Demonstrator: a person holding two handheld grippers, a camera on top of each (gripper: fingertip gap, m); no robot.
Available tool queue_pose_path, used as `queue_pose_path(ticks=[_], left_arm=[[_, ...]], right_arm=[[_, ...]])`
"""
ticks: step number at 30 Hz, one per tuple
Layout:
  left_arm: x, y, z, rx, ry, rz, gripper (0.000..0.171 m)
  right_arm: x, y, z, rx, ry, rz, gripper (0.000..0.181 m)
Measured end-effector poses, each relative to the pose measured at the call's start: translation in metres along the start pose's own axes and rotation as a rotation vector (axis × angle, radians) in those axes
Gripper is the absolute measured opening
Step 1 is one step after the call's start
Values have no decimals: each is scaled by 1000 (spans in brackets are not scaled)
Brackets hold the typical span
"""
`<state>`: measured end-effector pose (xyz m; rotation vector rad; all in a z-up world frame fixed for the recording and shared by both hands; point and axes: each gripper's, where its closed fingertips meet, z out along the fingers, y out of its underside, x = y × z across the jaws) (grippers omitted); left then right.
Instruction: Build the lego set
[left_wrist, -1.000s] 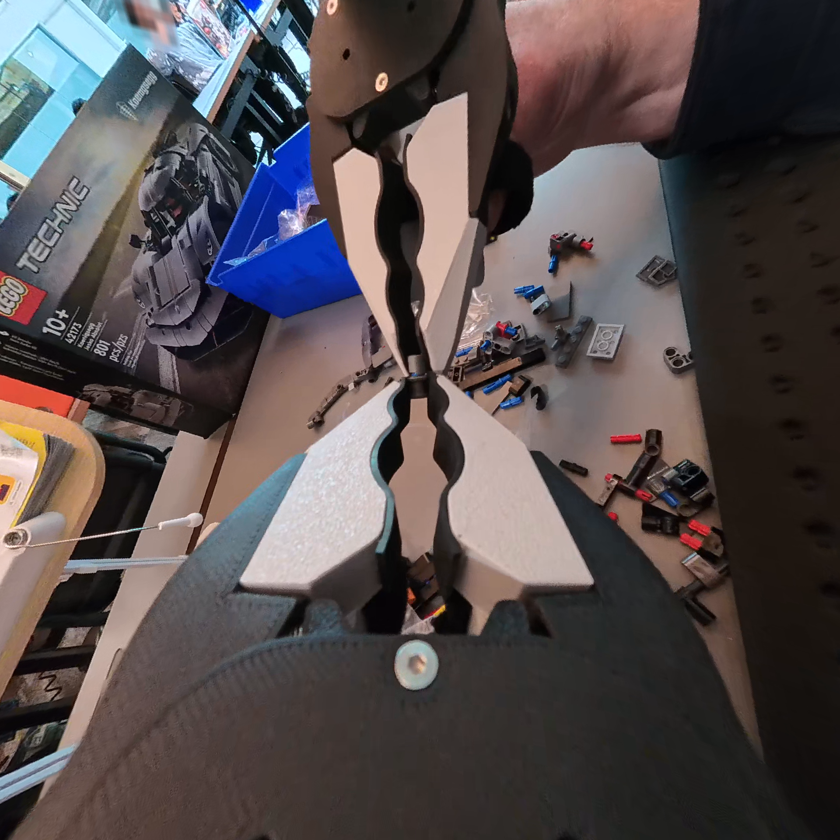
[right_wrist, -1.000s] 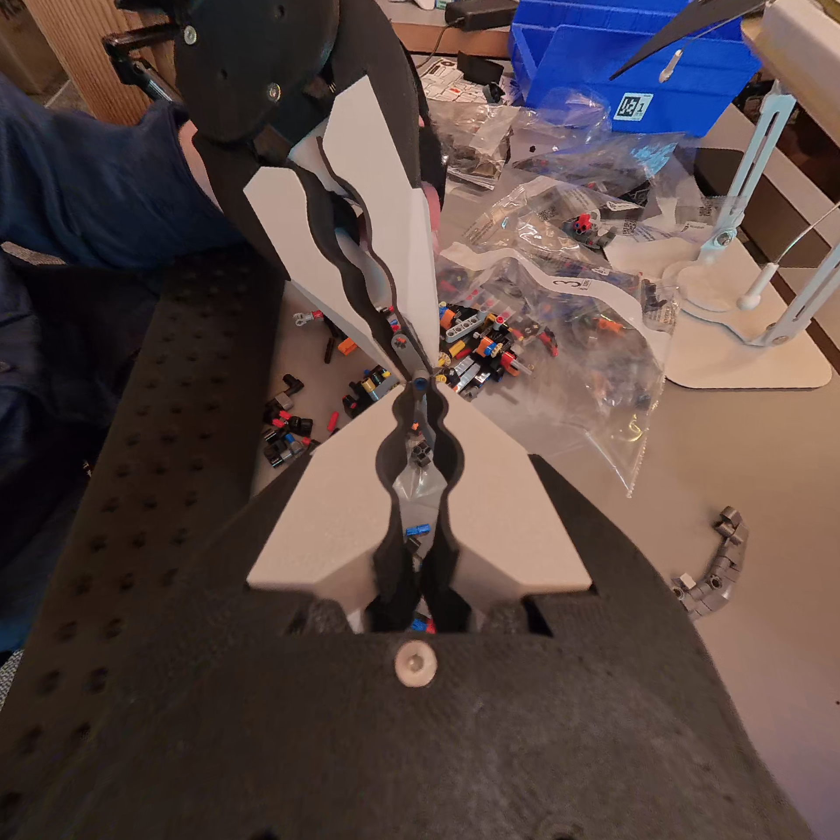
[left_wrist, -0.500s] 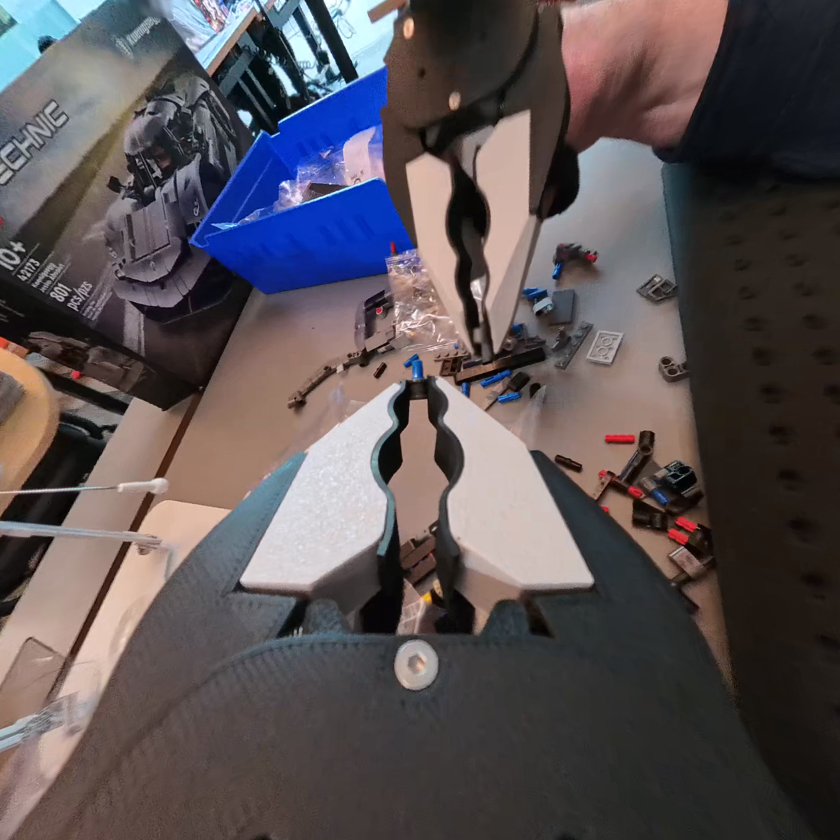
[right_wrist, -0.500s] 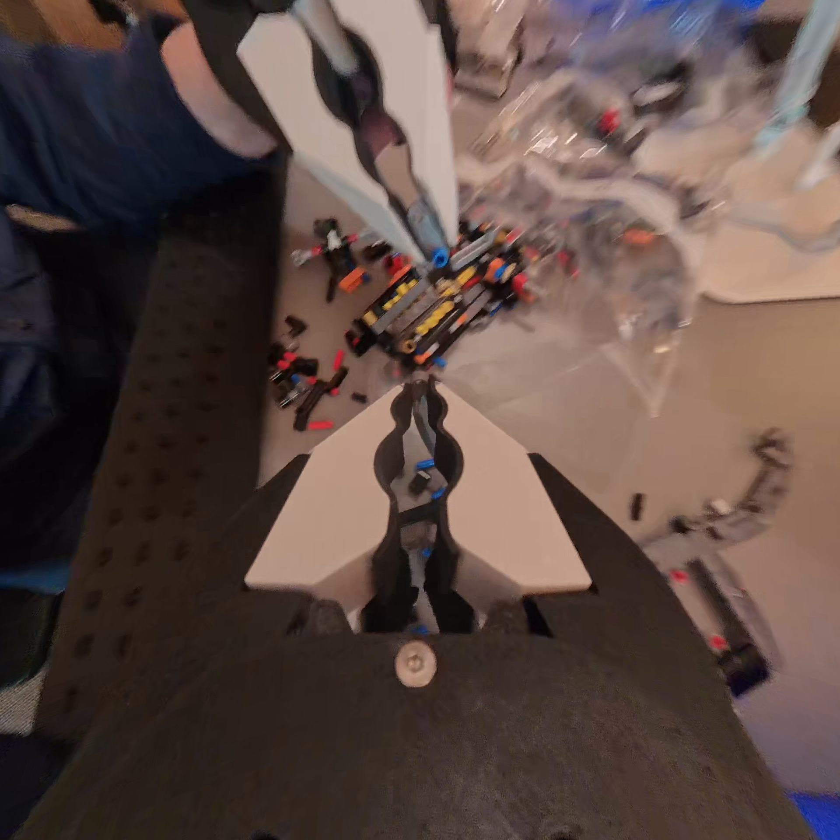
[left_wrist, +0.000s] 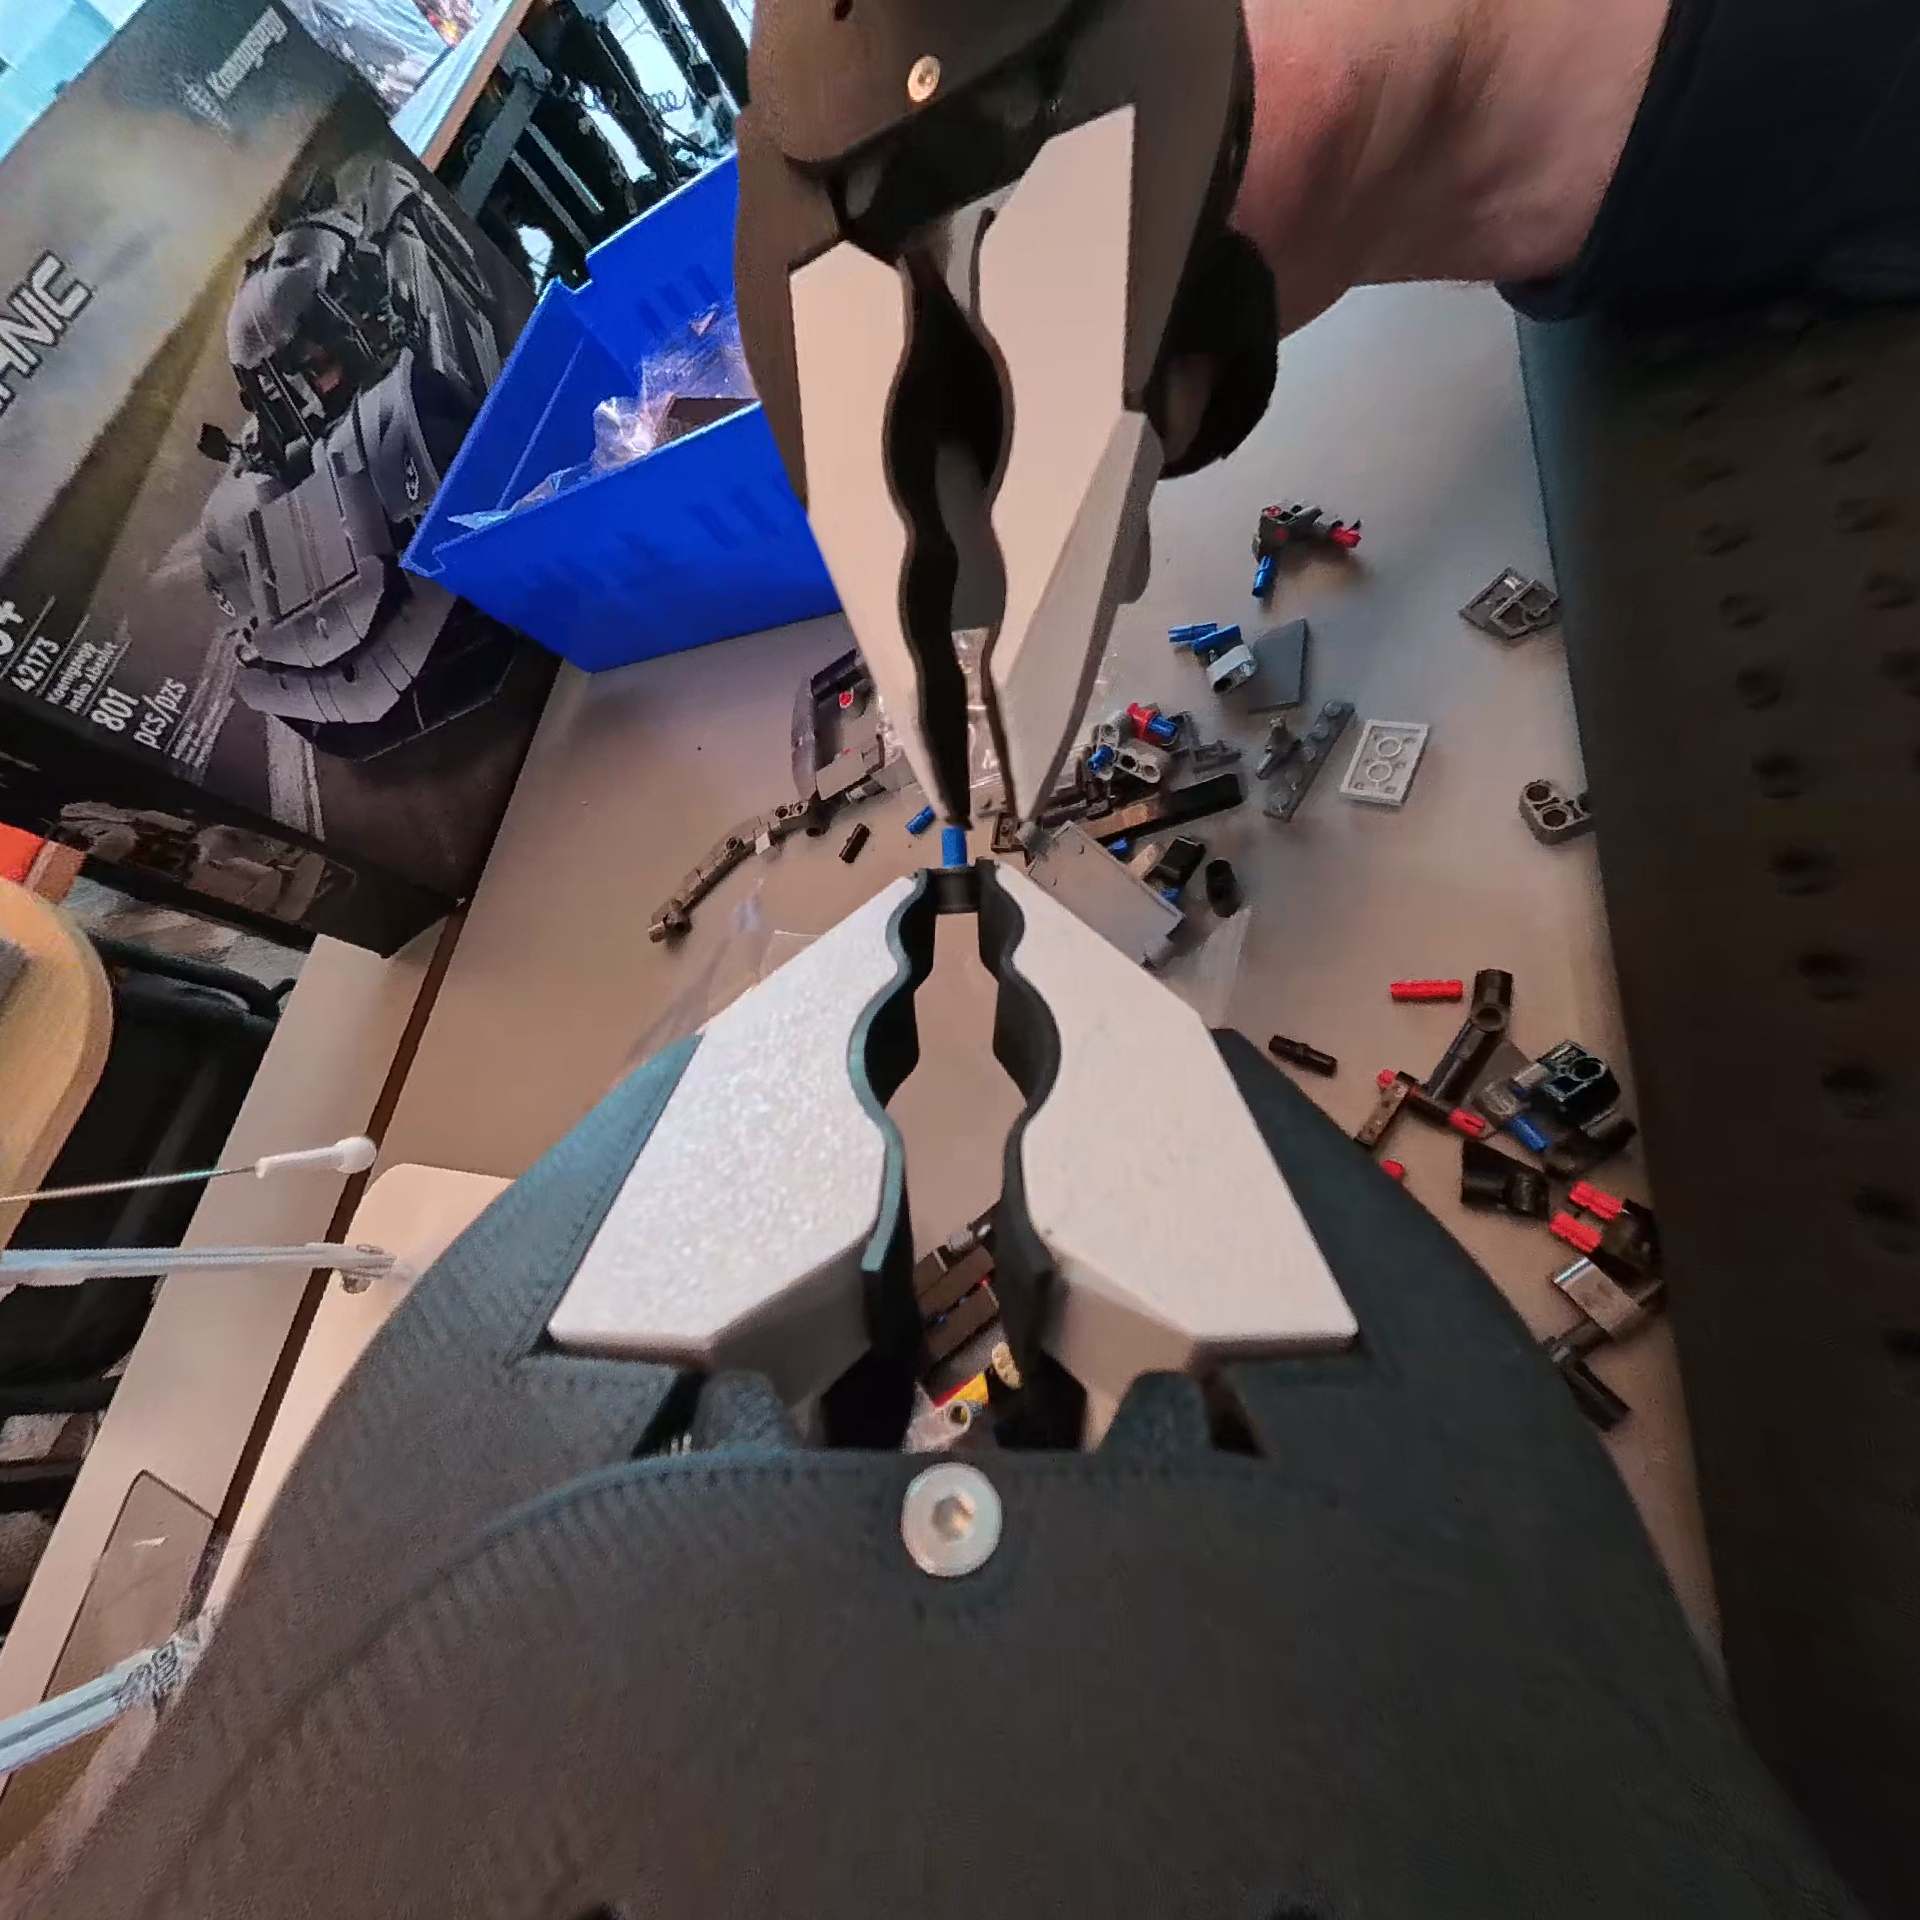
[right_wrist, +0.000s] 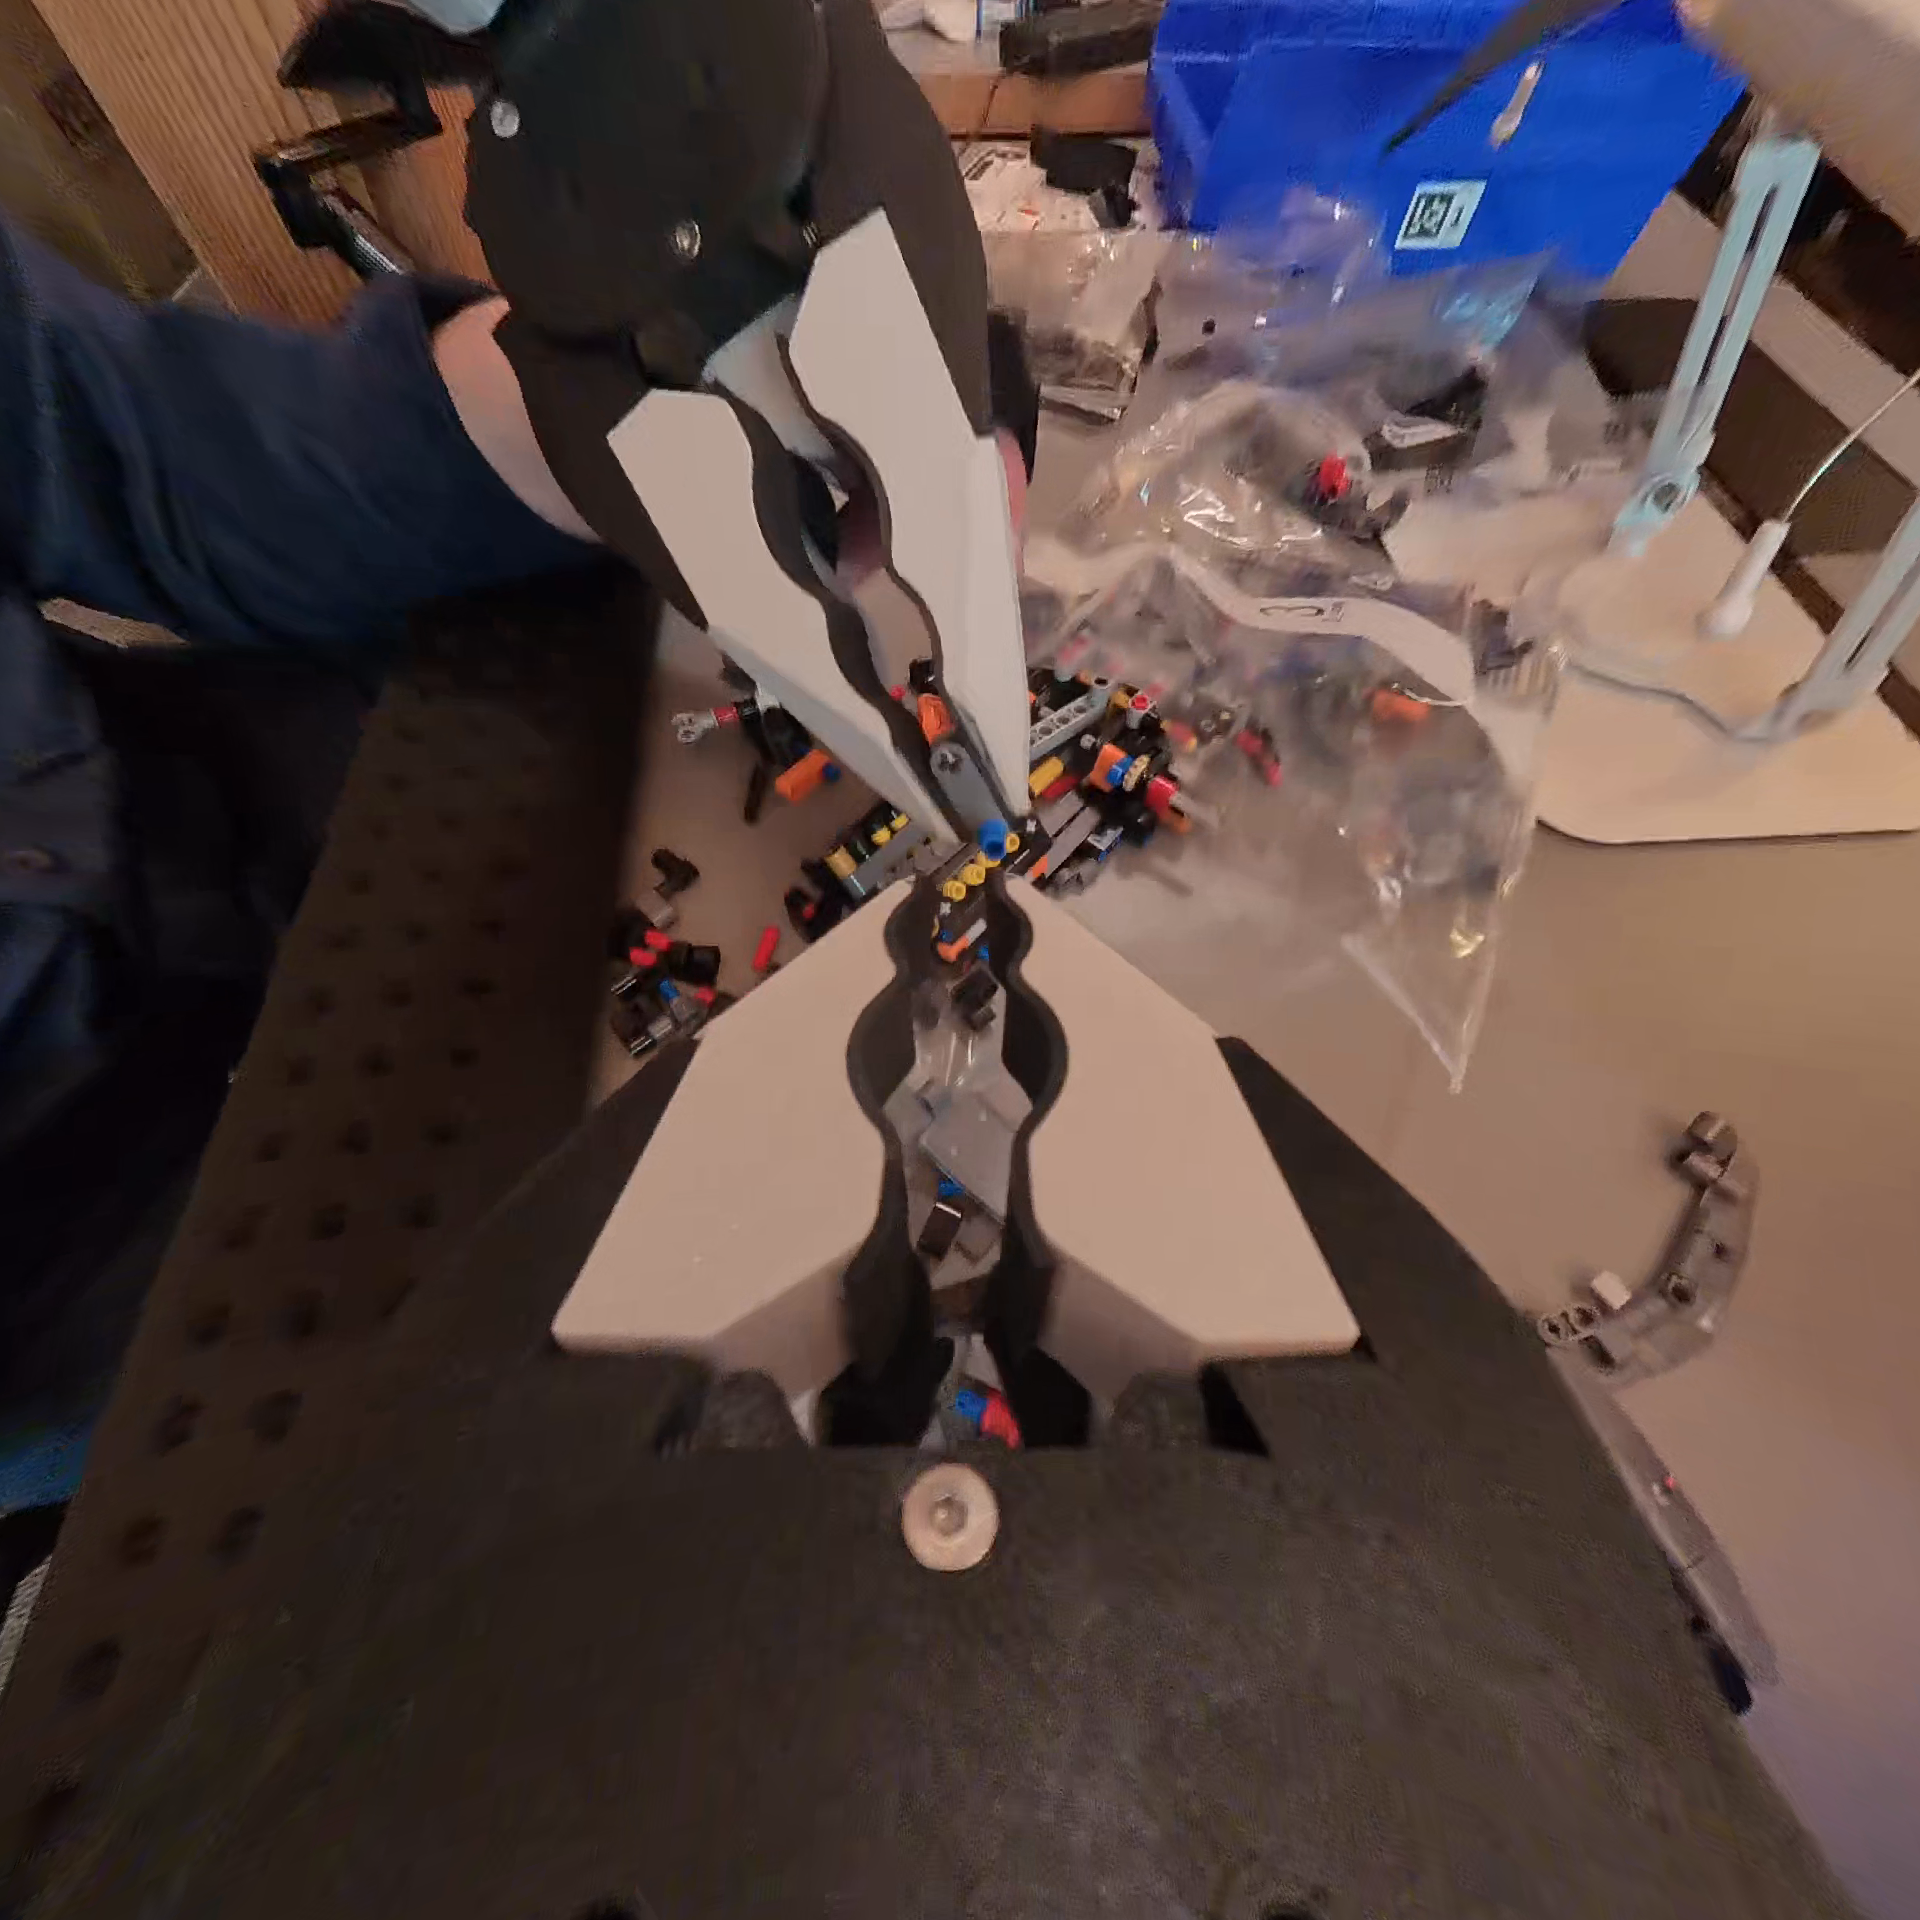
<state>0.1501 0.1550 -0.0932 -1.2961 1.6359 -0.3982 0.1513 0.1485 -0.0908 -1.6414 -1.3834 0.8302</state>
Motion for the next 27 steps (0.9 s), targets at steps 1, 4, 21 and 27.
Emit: queue_pose_path(ticks=[1,4,21,27], left_arm=[[0,2,1,-12,-5,7,5],[2,1,3,-14,-1,16,5],[3,-2,2,-10,-18,41,5],[1,1,4,-41,-48,80,5]], right_arm=[[1,1,1,-5,6,-3,7],[4,4,3,-22,26,2,8],[4,1,6,-11,20,18,0],[7,3,8,-7,2,81,1]])
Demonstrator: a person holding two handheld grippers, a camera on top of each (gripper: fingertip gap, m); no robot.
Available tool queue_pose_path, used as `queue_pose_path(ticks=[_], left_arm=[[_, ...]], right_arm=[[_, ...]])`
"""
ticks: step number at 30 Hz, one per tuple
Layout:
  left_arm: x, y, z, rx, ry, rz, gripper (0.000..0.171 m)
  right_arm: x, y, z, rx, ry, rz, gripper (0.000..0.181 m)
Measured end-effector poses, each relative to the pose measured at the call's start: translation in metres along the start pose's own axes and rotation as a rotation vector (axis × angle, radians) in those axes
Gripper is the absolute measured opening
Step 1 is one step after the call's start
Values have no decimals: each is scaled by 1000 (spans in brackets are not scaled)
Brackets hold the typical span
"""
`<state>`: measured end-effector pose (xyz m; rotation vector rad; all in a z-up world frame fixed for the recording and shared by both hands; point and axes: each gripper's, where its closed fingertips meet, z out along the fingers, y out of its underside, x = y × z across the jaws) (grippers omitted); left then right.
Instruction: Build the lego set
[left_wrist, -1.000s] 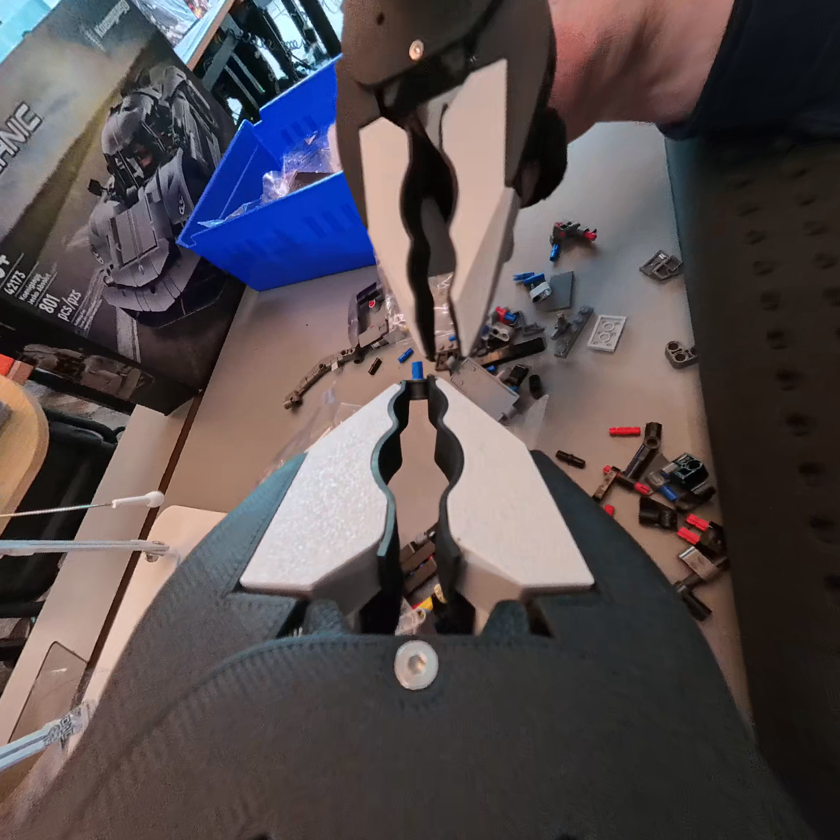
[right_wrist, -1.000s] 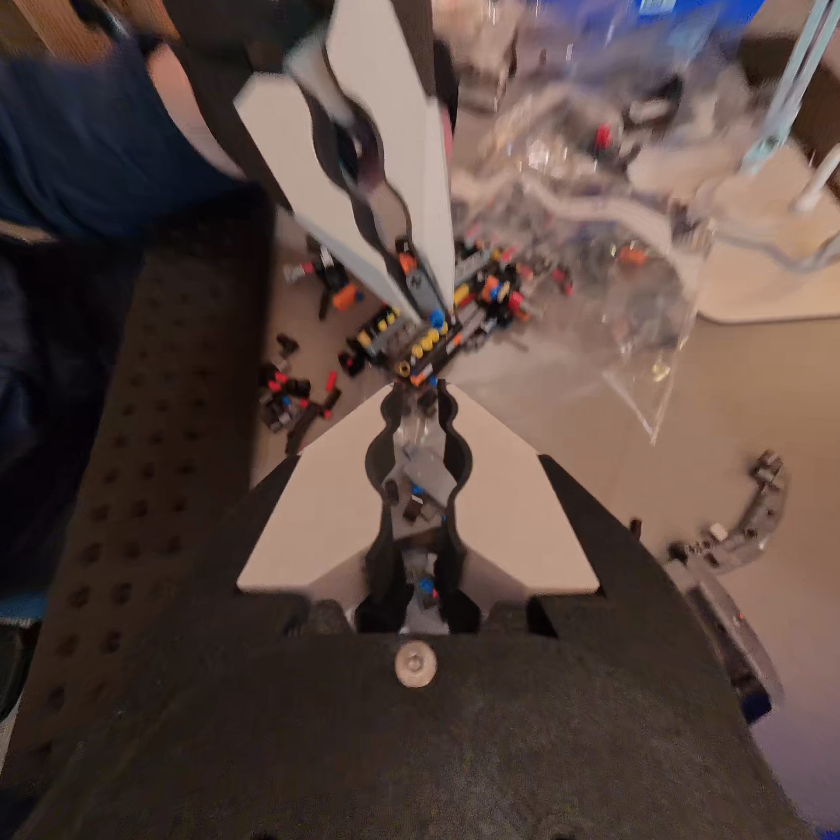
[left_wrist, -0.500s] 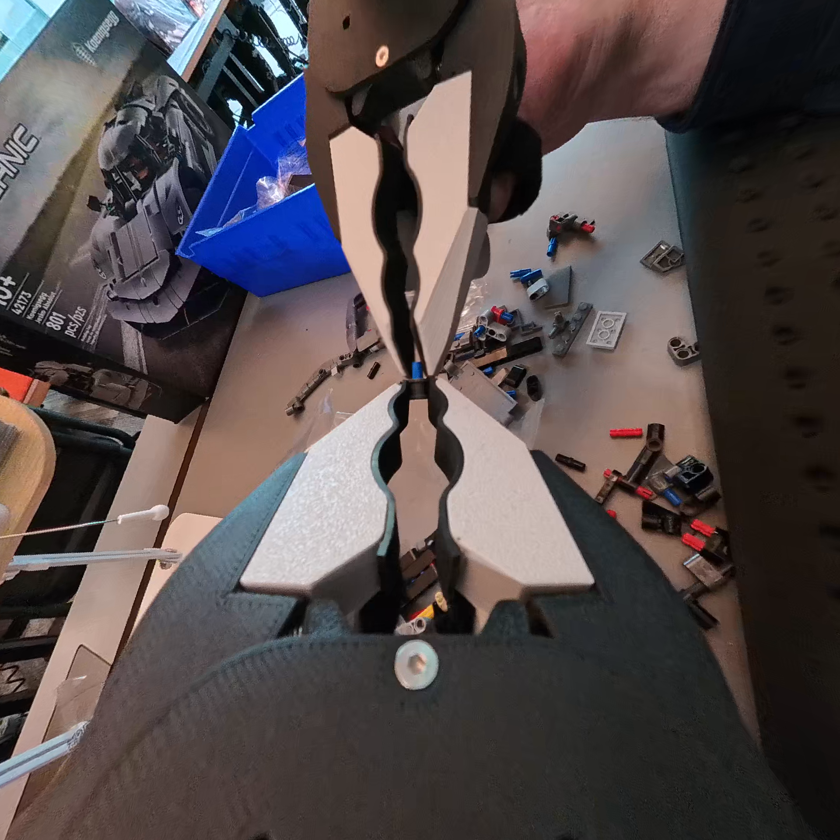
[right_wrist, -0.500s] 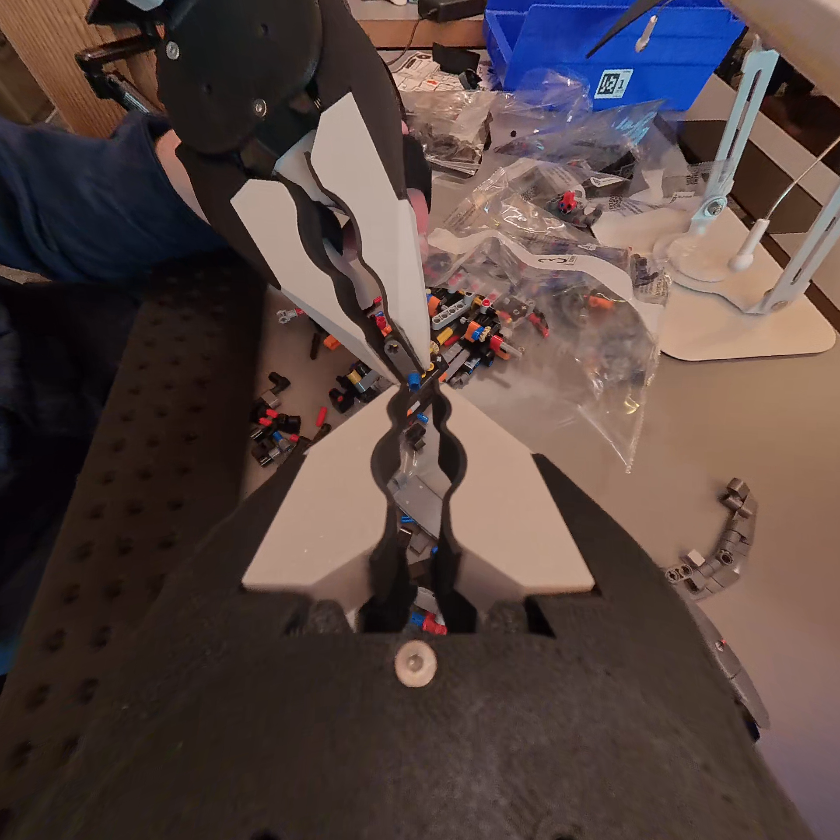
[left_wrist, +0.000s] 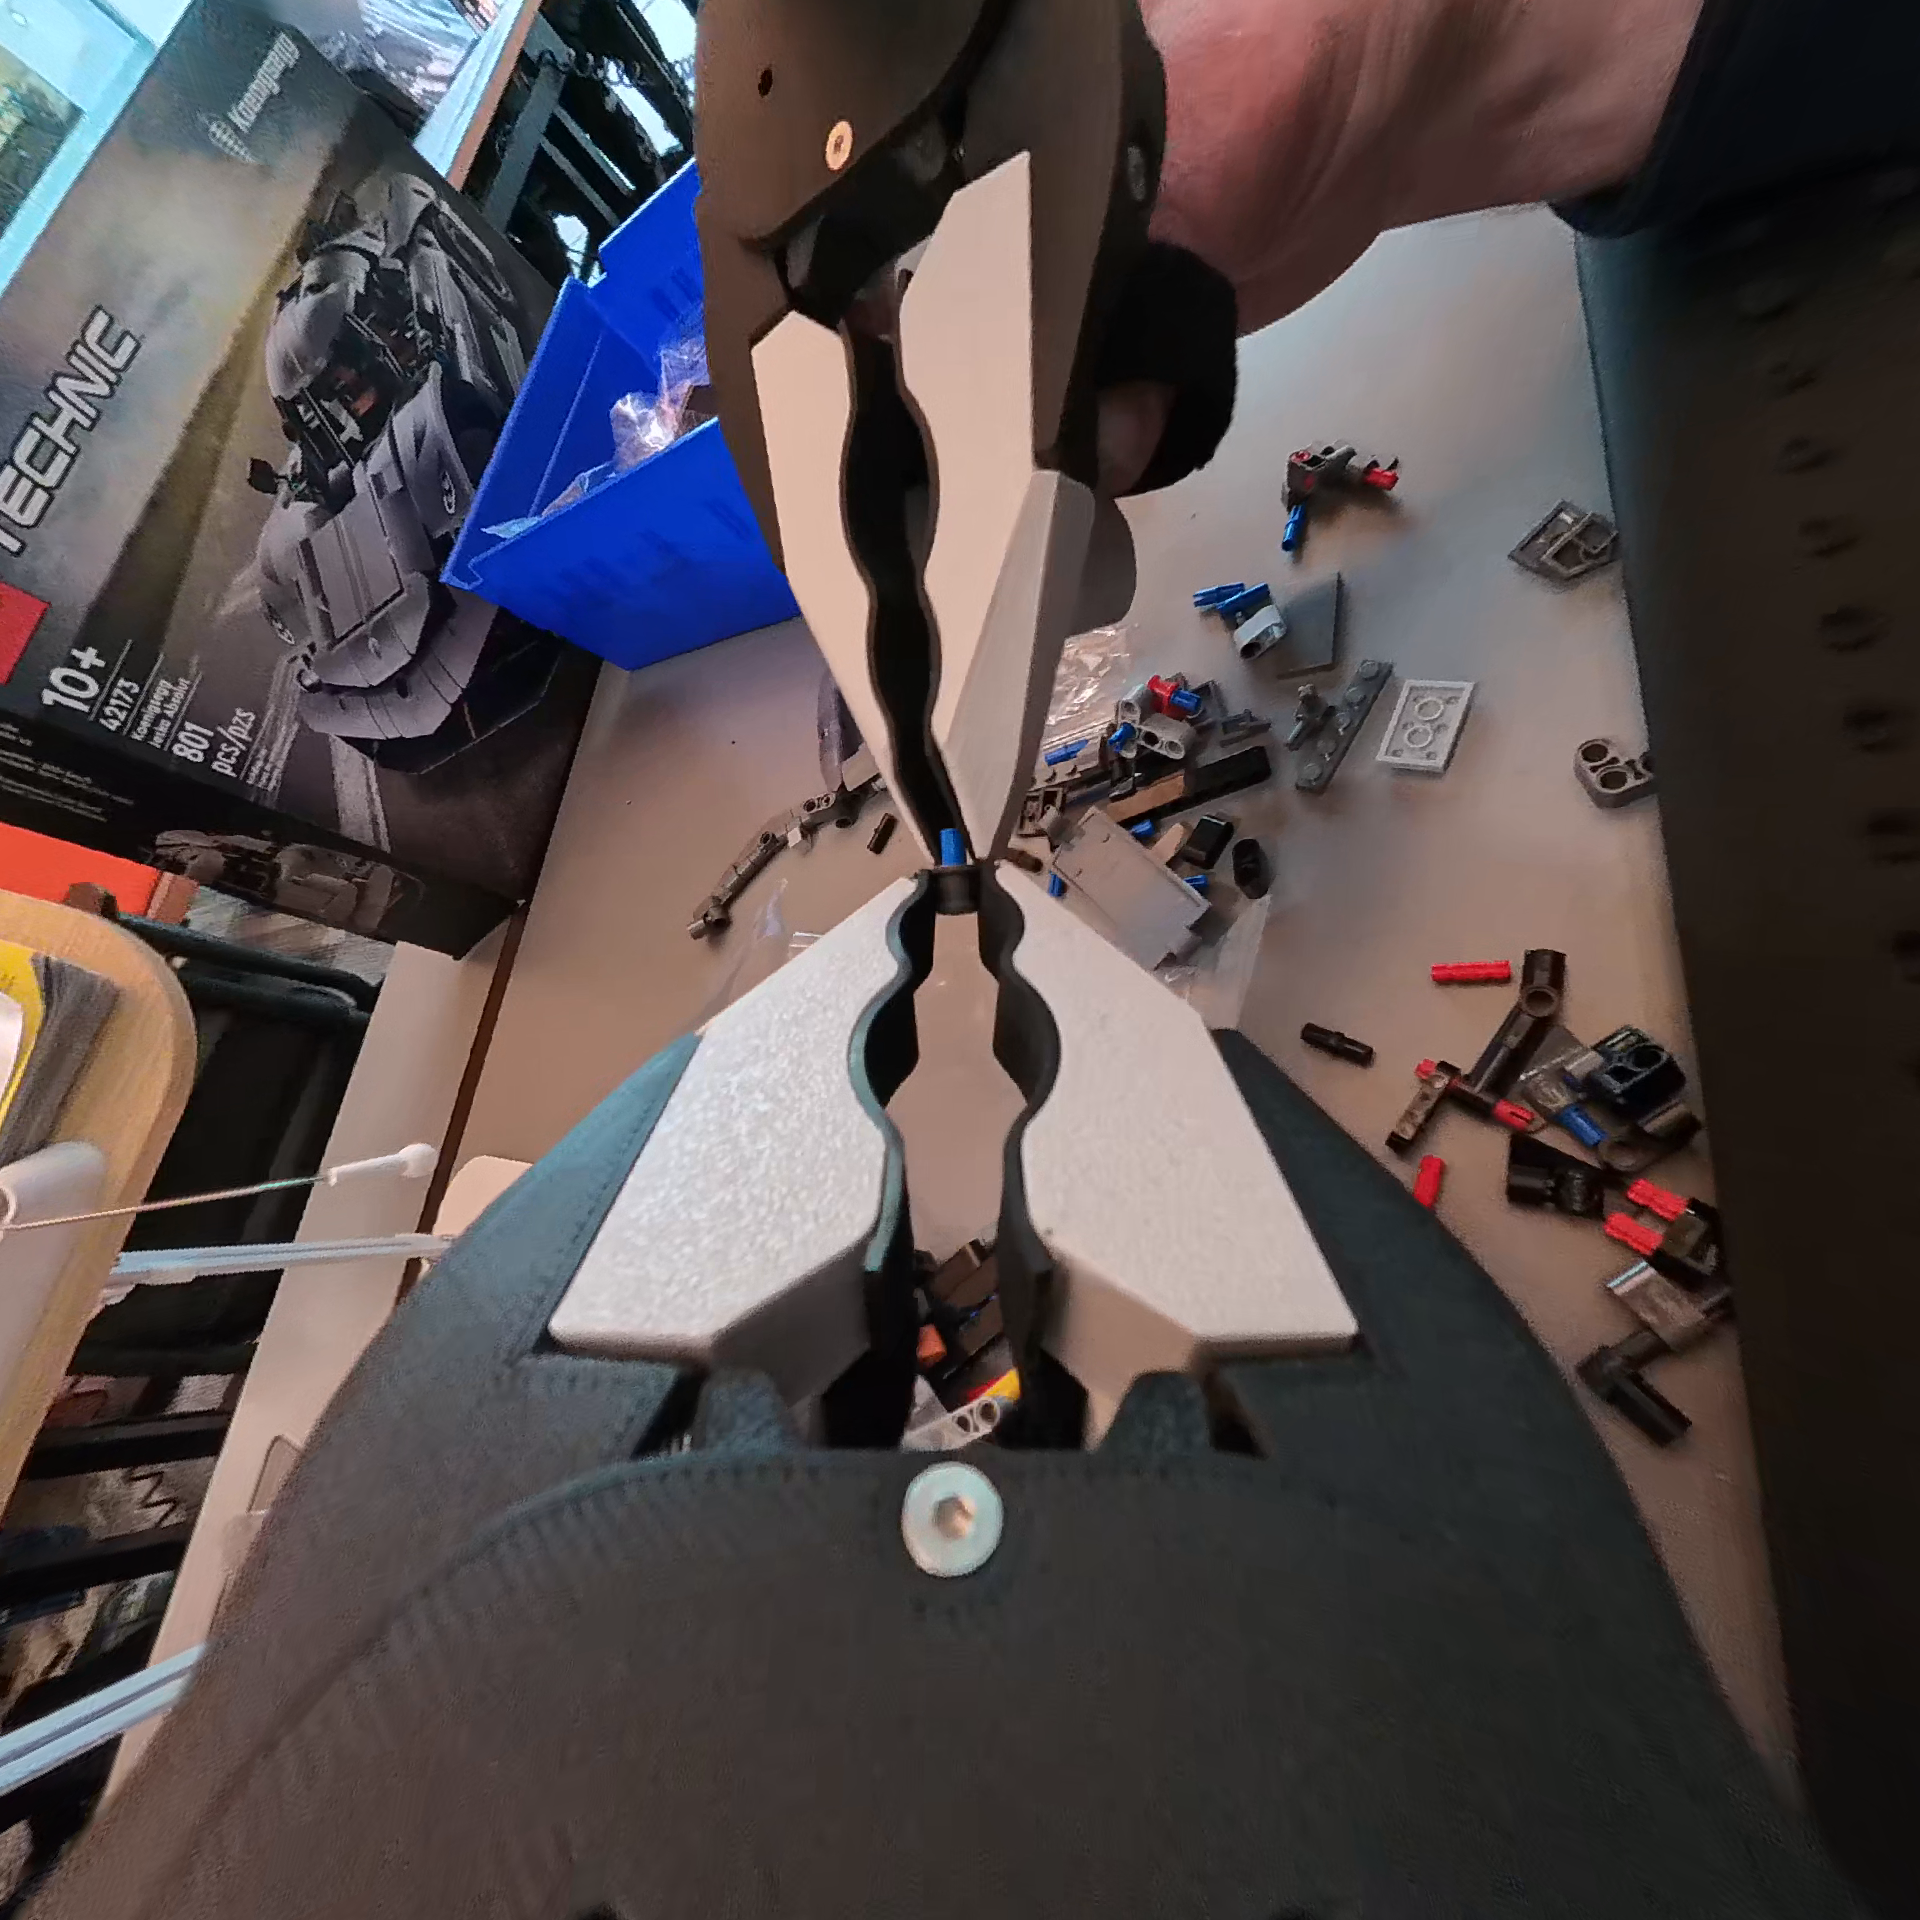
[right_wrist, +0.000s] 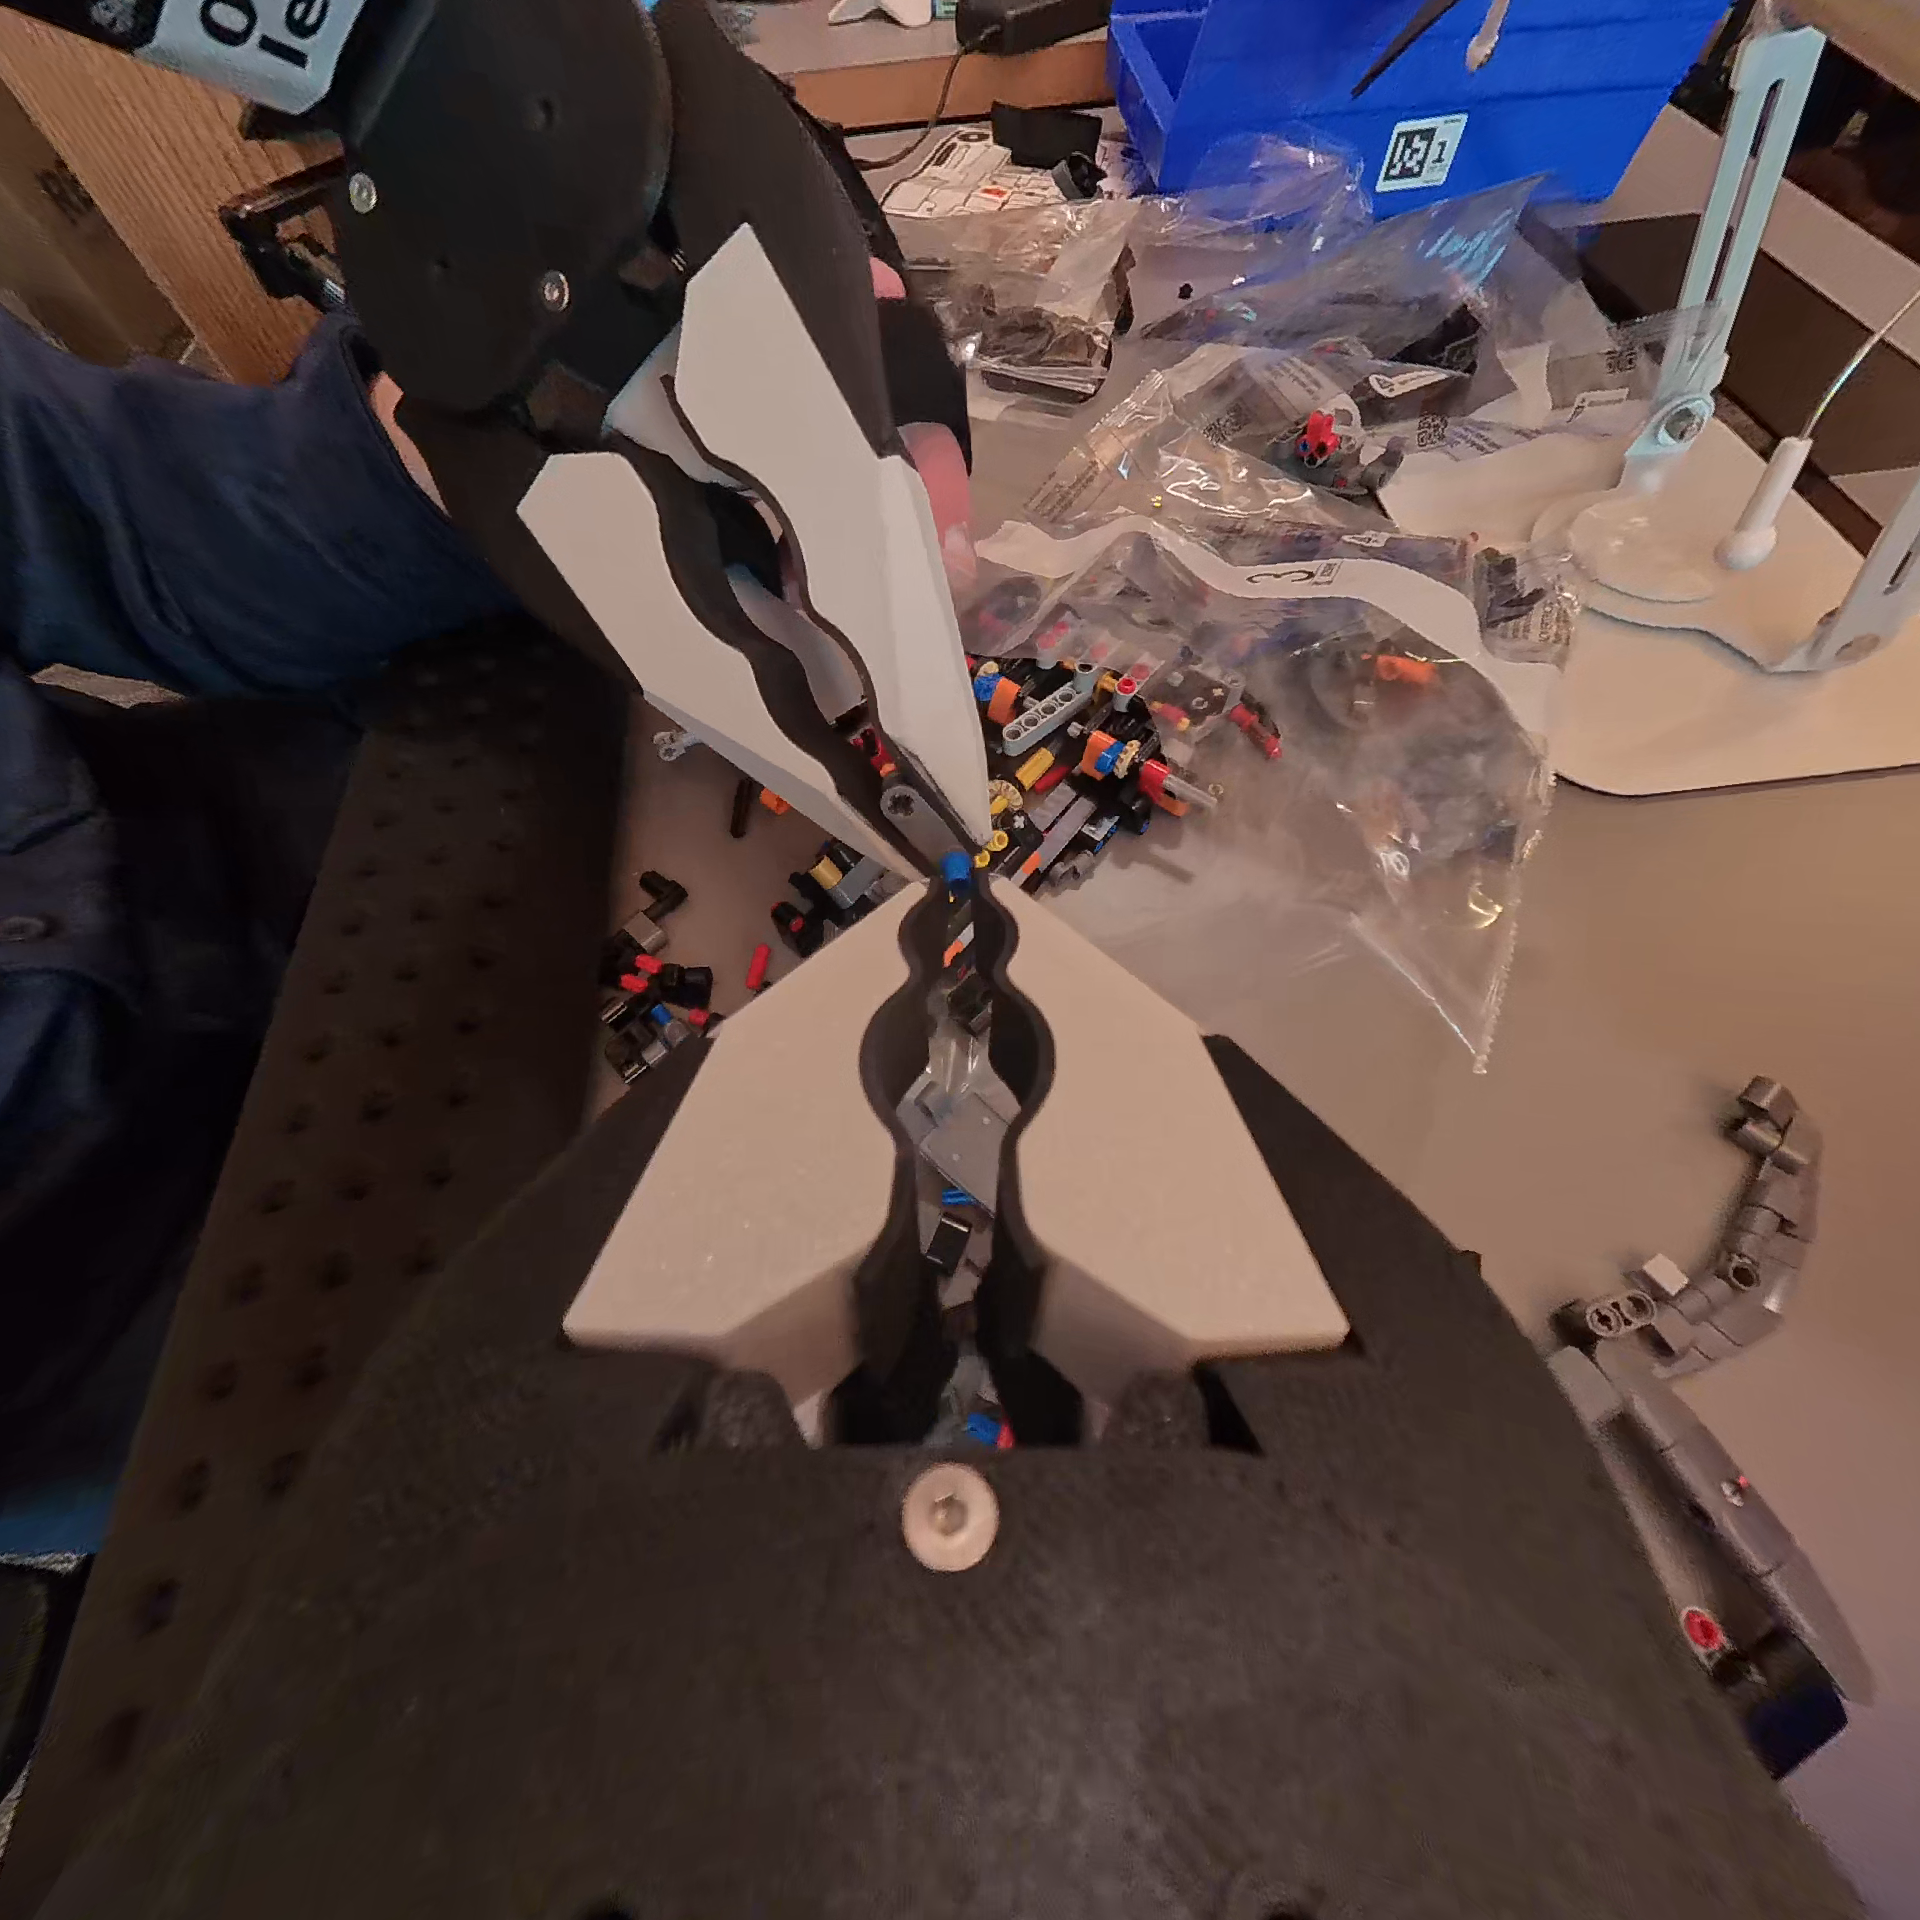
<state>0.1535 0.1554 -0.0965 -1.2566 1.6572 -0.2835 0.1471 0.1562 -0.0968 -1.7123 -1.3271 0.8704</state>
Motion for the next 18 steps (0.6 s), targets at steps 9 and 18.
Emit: queue_pose_path(ticks=[9,18], left_arm=[[1,10,9,-112,-73,139,5],[0,14,13,-160,-106,211,5]], right_arm=[[7,10,5,-57,0,104,1],[10,15,6,-93,22,114,0]])
